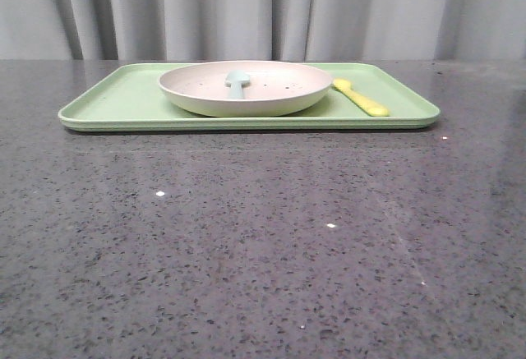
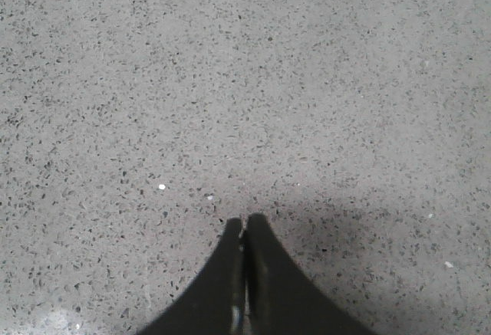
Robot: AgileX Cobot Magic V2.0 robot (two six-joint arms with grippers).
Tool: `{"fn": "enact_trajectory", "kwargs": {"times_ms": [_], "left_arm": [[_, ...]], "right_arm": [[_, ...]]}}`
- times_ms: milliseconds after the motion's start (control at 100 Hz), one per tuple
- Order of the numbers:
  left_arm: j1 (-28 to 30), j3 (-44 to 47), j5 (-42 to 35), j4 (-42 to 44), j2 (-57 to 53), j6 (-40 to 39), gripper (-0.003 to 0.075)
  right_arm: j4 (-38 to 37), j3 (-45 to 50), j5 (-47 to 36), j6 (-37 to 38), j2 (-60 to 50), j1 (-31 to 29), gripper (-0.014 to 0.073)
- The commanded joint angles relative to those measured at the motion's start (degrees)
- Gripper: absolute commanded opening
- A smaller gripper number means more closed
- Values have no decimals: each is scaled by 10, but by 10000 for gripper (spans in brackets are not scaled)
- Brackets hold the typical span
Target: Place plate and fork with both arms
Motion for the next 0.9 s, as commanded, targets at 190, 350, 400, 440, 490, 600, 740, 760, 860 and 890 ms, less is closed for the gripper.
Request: {"fn": "enact_trajectory", "kwargs": {"times_ms": [190, 350, 400, 440, 490, 600, 740, 760, 860, 890], "left_arm": [[1, 35, -225, -3, -12, -4, -20], [1, 107, -361, 18, -57, -3, -20], [1, 132, -394, 33, -72, -3, -20], [1, 152, -421, 43, -86, -2, -20], [1, 176, -449, 60, -102, -2, -20], [1, 225, -490, 83, -138, -2, -20], [1, 292, -550, 84, -175, -2, -20], [1, 301, -563, 84, -178, -2, -20], [1, 344, -641, 83, -188, -2, -20], [1, 341, -625, 83, -189, -2, -20]], "right_arm": [[-11, -14, -29, 0, 2, -4, -68], [-11, -14, -29, 0, 2, -4, -68], [-11, -14, -29, 0, 2, -4, -68], [-11, -14, -29, 0, 2, -4, -68], [-11, -14, -29, 0, 2, -4, -68], [-11, -14, -29, 0, 2, -4, -68], [-11, -14, -29, 0, 2, -4, -68], [-11, -14, -29, 0, 2, -4, -68], [-11, -14, -29, 0, 2, -4, -68], [-11, -14, -29, 0, 2, -4, -68]]}}
